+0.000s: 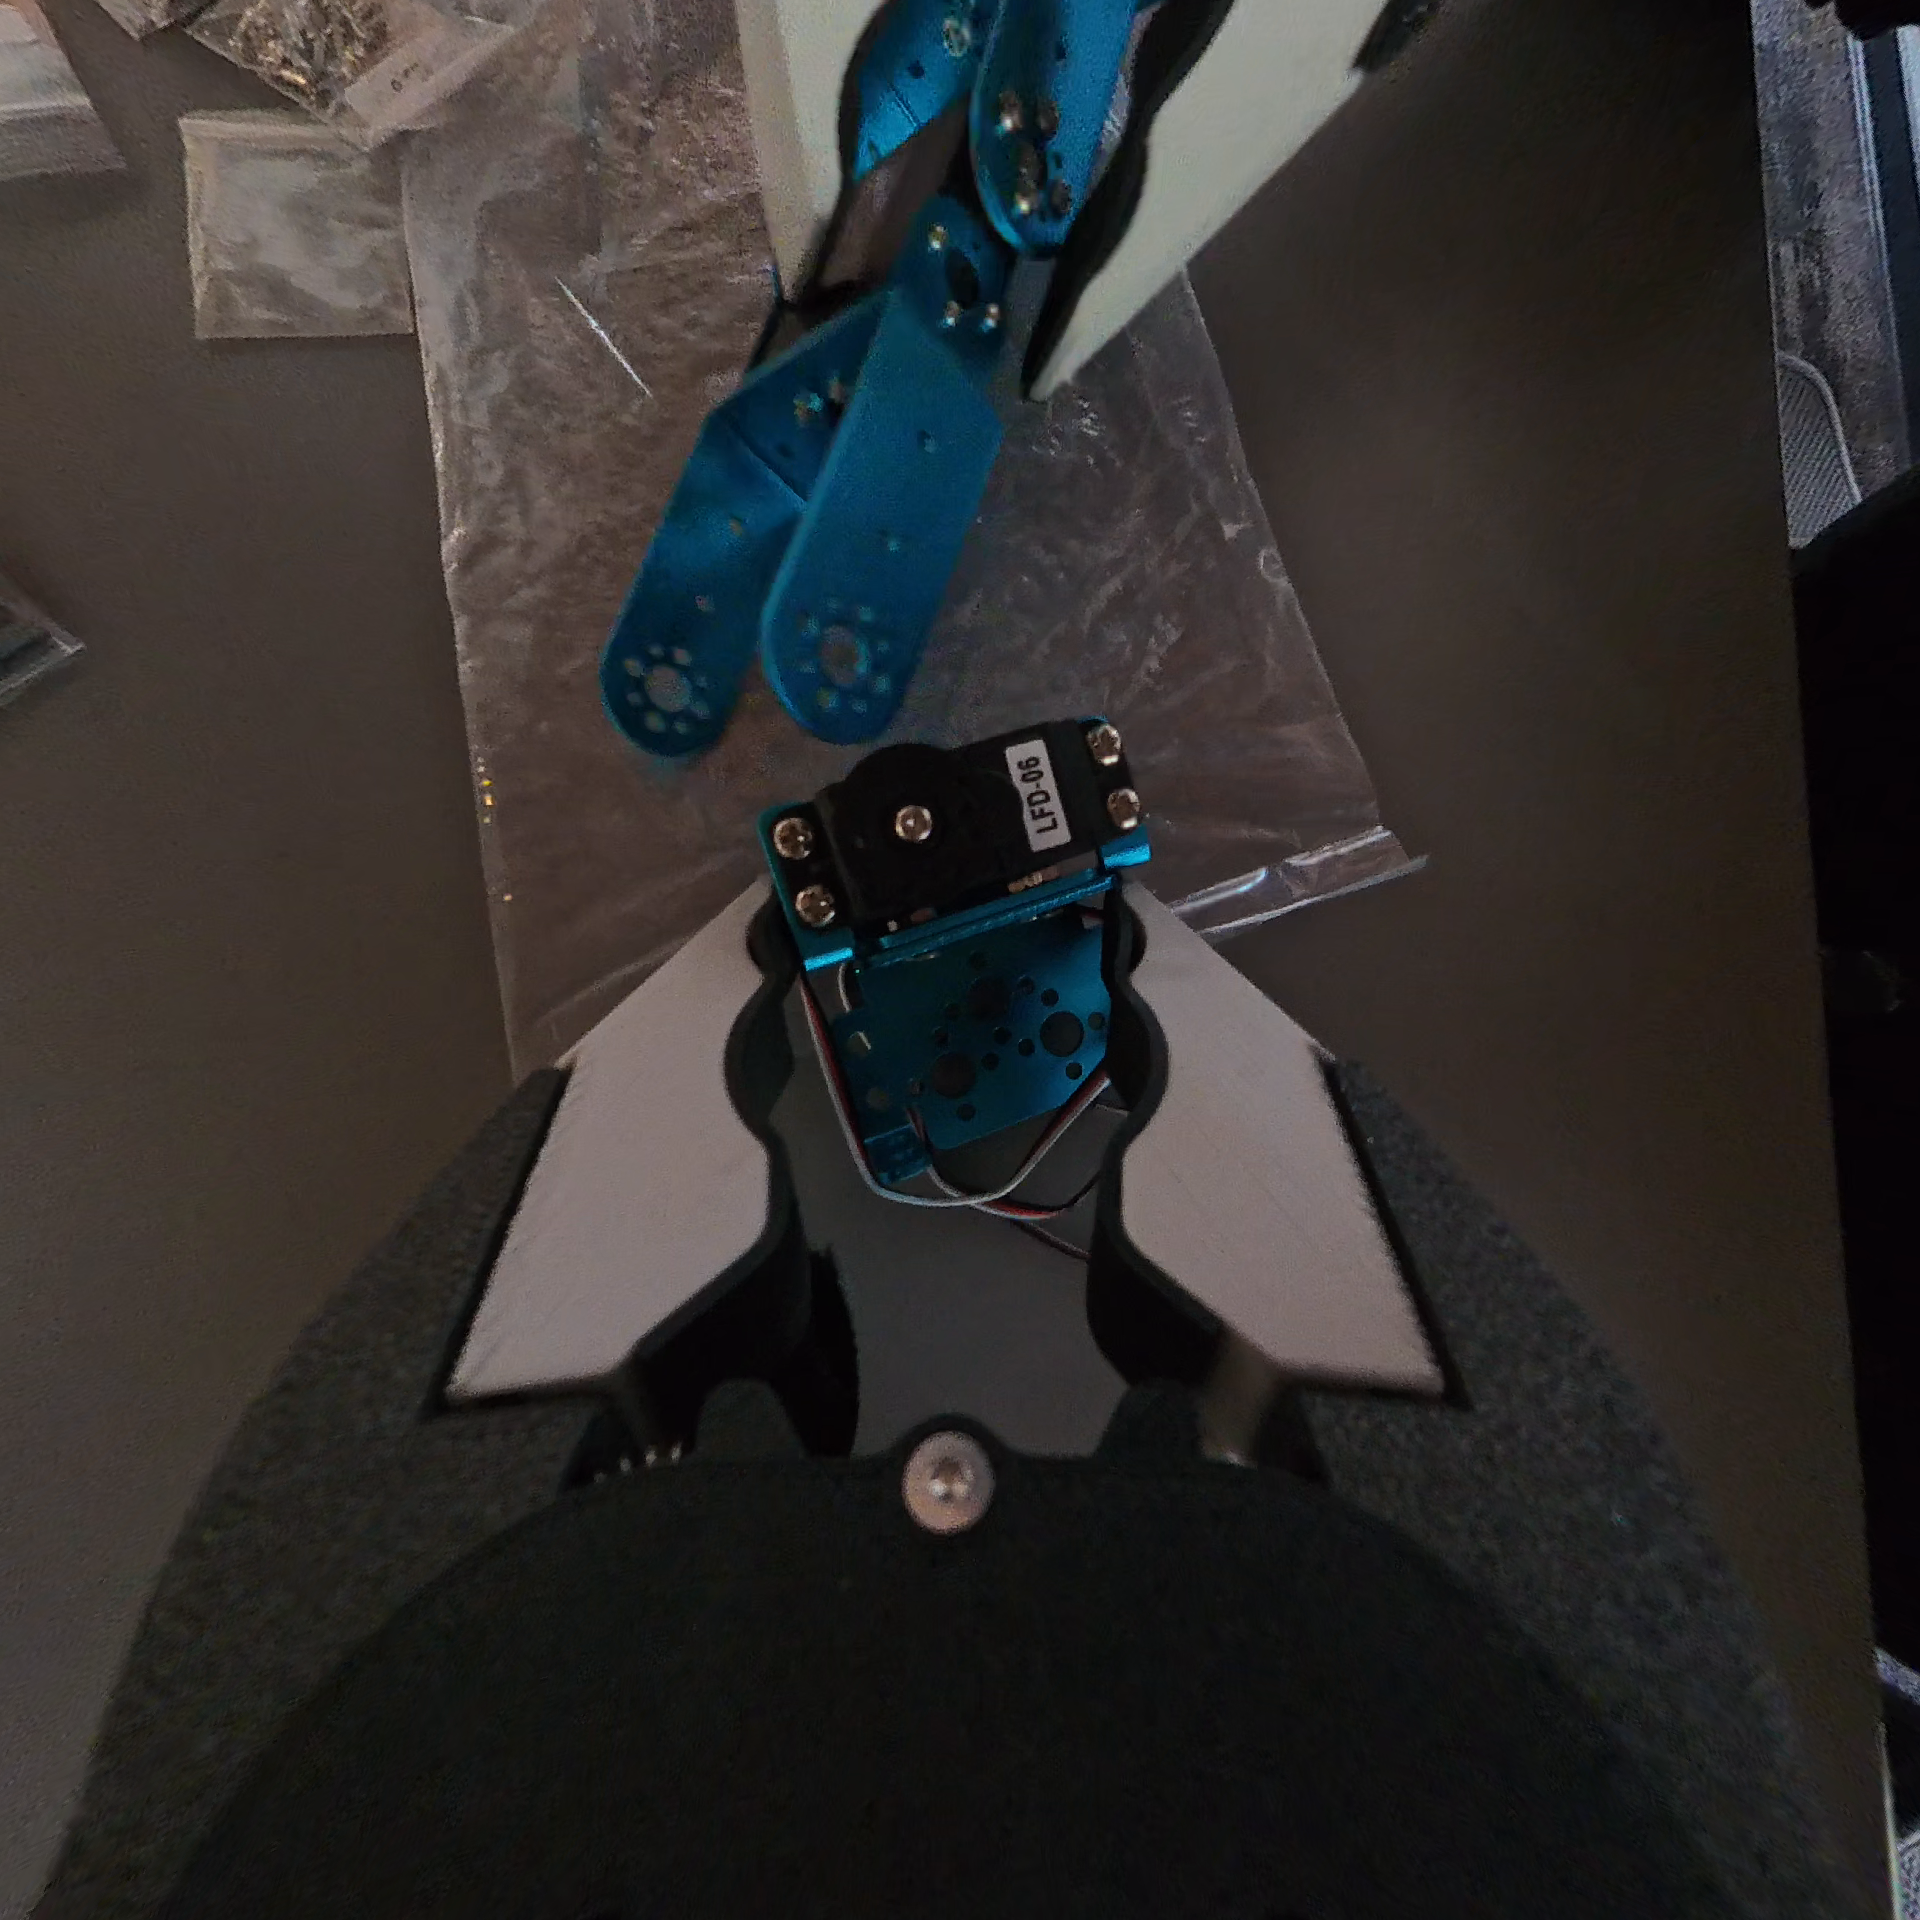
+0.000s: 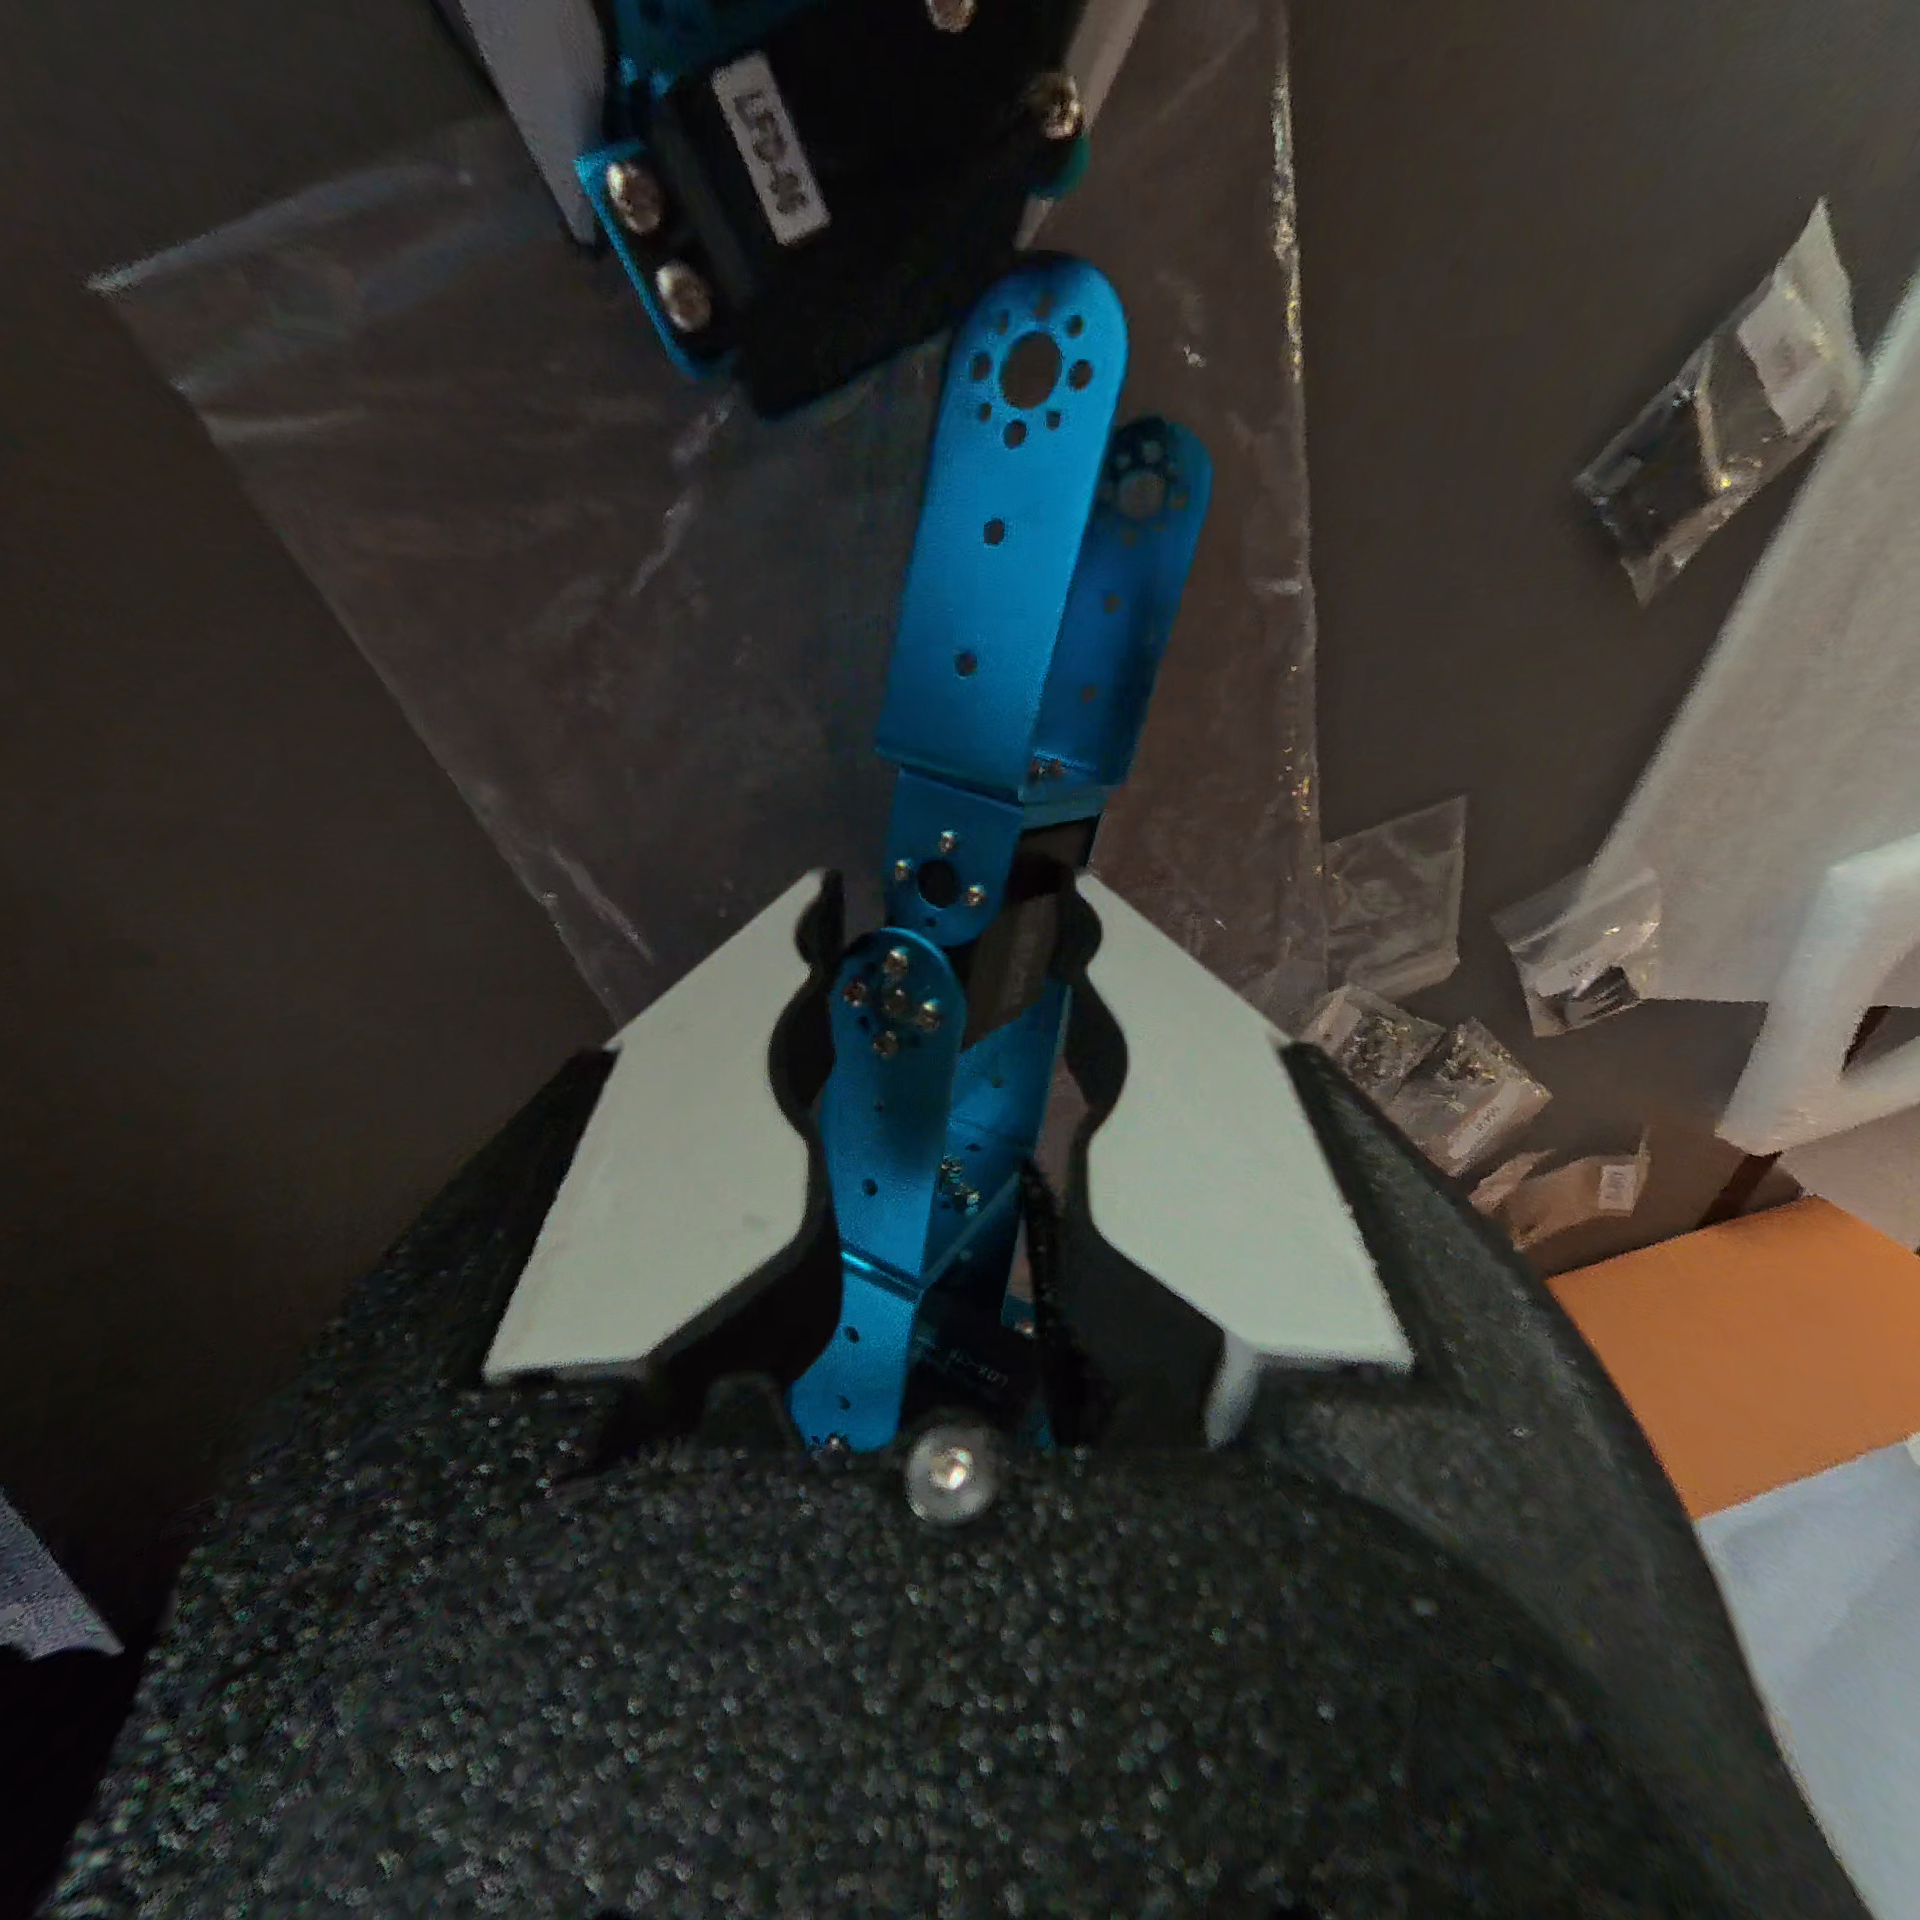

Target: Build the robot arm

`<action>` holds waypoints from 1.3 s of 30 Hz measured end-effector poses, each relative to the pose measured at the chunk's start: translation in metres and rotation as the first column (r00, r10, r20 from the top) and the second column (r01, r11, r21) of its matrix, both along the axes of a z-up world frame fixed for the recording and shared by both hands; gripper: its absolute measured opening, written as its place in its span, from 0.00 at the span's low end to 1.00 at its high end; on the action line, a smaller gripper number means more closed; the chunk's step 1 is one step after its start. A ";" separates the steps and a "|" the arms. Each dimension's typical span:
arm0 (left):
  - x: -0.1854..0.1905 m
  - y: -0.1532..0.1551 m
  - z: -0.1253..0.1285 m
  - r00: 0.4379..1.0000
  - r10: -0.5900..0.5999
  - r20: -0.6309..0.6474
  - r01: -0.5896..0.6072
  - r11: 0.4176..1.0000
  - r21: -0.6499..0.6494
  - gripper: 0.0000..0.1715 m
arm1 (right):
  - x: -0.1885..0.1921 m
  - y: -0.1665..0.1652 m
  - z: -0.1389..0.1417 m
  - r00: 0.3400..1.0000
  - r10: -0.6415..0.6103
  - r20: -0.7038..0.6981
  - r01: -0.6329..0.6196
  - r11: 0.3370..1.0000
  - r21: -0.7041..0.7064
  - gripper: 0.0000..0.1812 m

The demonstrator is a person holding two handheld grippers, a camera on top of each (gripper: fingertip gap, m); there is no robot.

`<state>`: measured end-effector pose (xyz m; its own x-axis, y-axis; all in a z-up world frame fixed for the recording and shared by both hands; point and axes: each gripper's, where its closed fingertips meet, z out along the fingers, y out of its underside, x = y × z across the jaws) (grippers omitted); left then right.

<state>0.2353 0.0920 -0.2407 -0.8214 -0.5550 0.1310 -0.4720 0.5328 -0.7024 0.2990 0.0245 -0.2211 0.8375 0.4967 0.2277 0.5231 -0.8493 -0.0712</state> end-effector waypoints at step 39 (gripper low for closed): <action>0.002 -0.005 0.020 0.939 -0.293 -0.179 0.303 0.952 0.031 0.31 | 0.003 0.005 0.029 0.916 0.090 -0.392 -0.119 0.992 -0.050 0.12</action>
